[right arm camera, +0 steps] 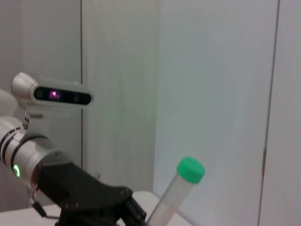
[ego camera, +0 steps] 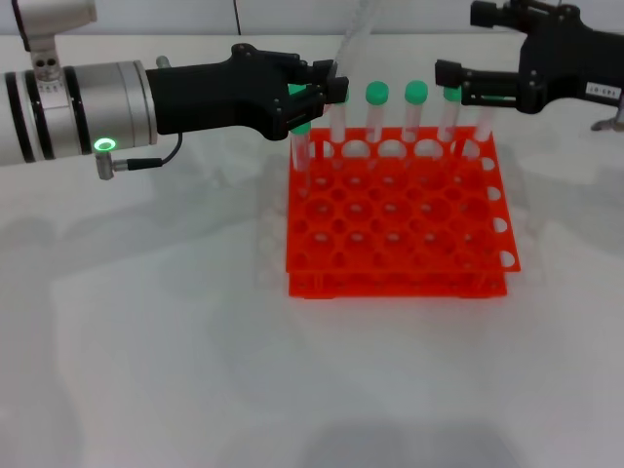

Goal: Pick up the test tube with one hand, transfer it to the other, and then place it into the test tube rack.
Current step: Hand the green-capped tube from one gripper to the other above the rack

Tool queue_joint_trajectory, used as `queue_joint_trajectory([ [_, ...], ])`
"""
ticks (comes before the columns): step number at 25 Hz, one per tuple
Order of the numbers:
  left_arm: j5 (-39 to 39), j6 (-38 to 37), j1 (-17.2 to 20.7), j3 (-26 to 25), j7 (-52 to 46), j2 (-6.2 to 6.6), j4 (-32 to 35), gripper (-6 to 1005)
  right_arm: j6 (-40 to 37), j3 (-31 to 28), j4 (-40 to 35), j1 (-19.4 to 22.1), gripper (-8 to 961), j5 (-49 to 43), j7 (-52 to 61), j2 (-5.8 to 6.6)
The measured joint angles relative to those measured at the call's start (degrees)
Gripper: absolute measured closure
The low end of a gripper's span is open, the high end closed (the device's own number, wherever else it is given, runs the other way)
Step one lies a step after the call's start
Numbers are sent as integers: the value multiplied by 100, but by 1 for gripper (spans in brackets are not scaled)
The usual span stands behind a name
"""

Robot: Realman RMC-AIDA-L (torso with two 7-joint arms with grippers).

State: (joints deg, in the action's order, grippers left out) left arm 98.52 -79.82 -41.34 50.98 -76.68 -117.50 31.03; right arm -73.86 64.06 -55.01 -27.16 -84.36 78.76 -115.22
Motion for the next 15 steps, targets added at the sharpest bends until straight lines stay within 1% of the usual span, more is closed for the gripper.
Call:
queue_joint_trajectory([
  [8, 0, -8, 3, 16, 50, 14, 0, 739, 13, -8, 26, -135, 111, 163, 14, 0],
  [15, 17, -8, -33, 128, 56, 18, 0, 736, 42, -8, 82, -226, 112, 219, 17, 0],
])
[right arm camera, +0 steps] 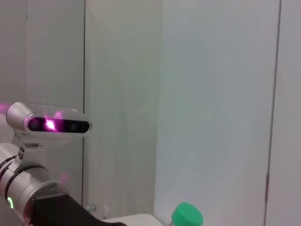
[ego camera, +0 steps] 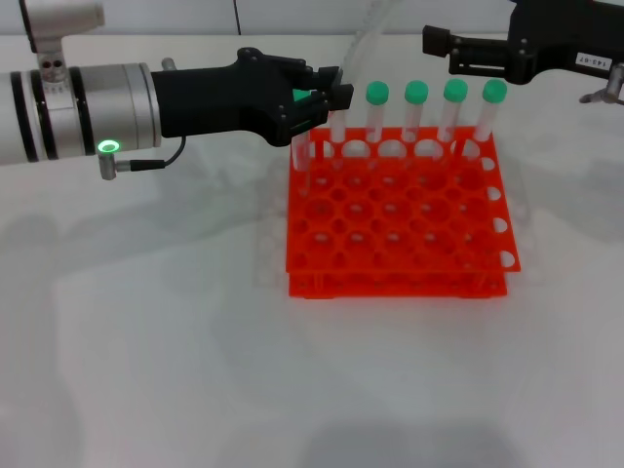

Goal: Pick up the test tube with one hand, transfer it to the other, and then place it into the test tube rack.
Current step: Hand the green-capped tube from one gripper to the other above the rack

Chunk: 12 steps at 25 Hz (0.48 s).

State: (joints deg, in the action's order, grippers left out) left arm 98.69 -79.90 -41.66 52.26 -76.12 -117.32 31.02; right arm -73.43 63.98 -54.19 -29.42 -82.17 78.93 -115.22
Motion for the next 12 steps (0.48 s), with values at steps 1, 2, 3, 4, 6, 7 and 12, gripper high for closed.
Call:
queue_joint_trajectory([
  [1, 1, 0, -3, 8, 0, 0, 0, 736, 1, 0, 0, -4, 112, 1, 0, 0],
  [2, 1, 0, -6, 10, 0, 0, 0, 735, 1, 0, 1, -9, 112, 6, 0, 0],
  [3, 2, 0, -7, 11, 0, -2, 0, 735, -2, 0, 2, -14, 112, 15, 0, -1],
  [4, 3, 0, -7, 12, -1, -6, 0, 734, -7, 1, 2, -17, 112, 36, 0, -3],
  [6, 4, 0, -7, 13, -5, -11, 0, 733, -42, 10, 4, -19, 118, 72, 0, -5],
  [7, 5, 0, -4, 13, -7, -12, 0, 733, -60, 19, 4, -19, 123, 80, 1, -5],
  [12, 9, 1, 8, 13, -7, -14, 0, 731, -210, 42, -7, -26, 147, 82, 71, -8],
])
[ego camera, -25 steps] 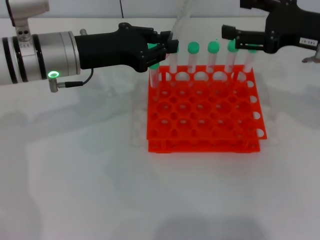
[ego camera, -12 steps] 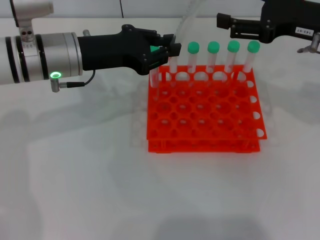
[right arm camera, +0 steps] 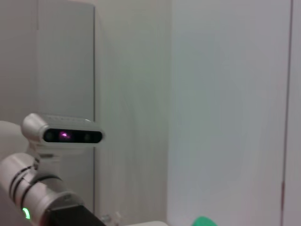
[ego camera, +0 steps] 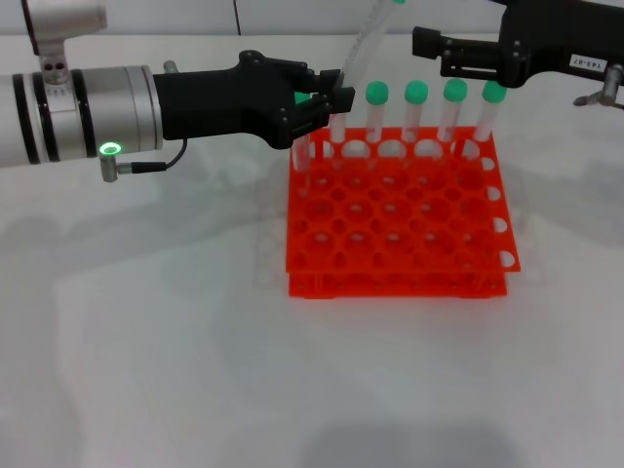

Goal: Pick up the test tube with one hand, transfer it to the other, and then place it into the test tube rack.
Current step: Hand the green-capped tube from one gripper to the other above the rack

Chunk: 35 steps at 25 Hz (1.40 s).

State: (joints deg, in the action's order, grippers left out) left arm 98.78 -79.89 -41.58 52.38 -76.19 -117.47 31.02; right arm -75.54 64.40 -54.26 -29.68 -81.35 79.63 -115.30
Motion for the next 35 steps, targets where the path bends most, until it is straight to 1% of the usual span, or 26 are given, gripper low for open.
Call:
queue_joint_trajectory([
  [13, 2, 0, -3, 93, 1, -12, 0, 726, -57, 11, 150, -219, 169, 0, 11, -1],
  [35, 0, 0, -43, 156, 8, -61, 30, 717, -76, 69, 171, -330, 208, -4, 0, -7],
])
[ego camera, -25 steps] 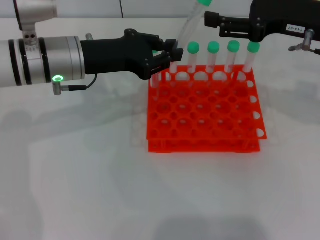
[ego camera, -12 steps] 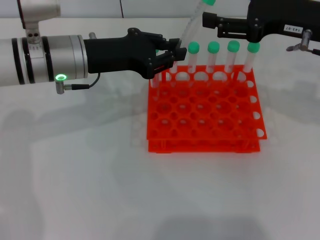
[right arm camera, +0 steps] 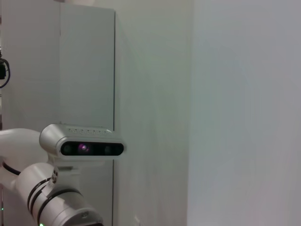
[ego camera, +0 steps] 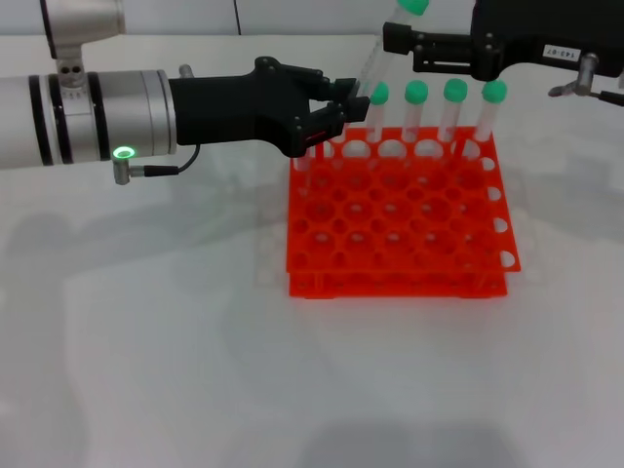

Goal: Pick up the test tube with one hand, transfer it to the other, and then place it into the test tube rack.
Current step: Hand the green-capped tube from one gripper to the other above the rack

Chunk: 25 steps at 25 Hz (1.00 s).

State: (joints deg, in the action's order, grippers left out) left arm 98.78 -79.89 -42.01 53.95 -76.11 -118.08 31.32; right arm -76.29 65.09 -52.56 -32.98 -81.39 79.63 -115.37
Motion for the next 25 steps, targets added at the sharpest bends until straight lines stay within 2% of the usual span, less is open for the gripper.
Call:
queue_joint_trajectory([
  [16, -39, 0, 37, 1, 306, -3, 15, 710, 0, 7, 0, -2, 236, 0, -6, -3],
  [25, -54, 0, 55, -7, 450, 40, 14, 706, 4, 2, 0, -6, 251, 0, -18, -3],
])
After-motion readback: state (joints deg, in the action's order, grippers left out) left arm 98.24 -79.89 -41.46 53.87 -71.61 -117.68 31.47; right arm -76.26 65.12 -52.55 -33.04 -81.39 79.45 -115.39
